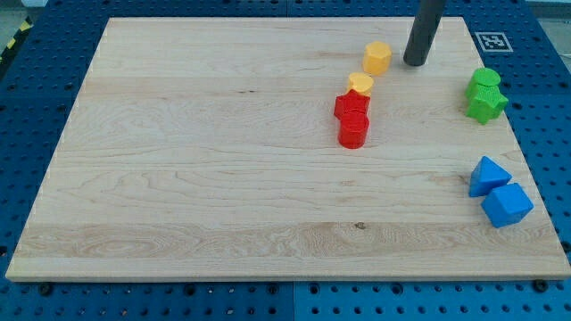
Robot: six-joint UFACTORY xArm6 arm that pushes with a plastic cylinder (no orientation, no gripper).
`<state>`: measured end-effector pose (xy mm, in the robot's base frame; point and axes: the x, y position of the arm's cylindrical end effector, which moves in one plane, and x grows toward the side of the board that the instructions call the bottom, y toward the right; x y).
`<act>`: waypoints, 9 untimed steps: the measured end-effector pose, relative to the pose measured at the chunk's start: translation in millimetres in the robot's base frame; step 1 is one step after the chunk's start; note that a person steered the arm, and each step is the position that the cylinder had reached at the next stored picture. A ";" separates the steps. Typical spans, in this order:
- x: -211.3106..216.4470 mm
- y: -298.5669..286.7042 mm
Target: Push the yellow hexagon into the yellow heart
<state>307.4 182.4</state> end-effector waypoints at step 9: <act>-9.1 -82.0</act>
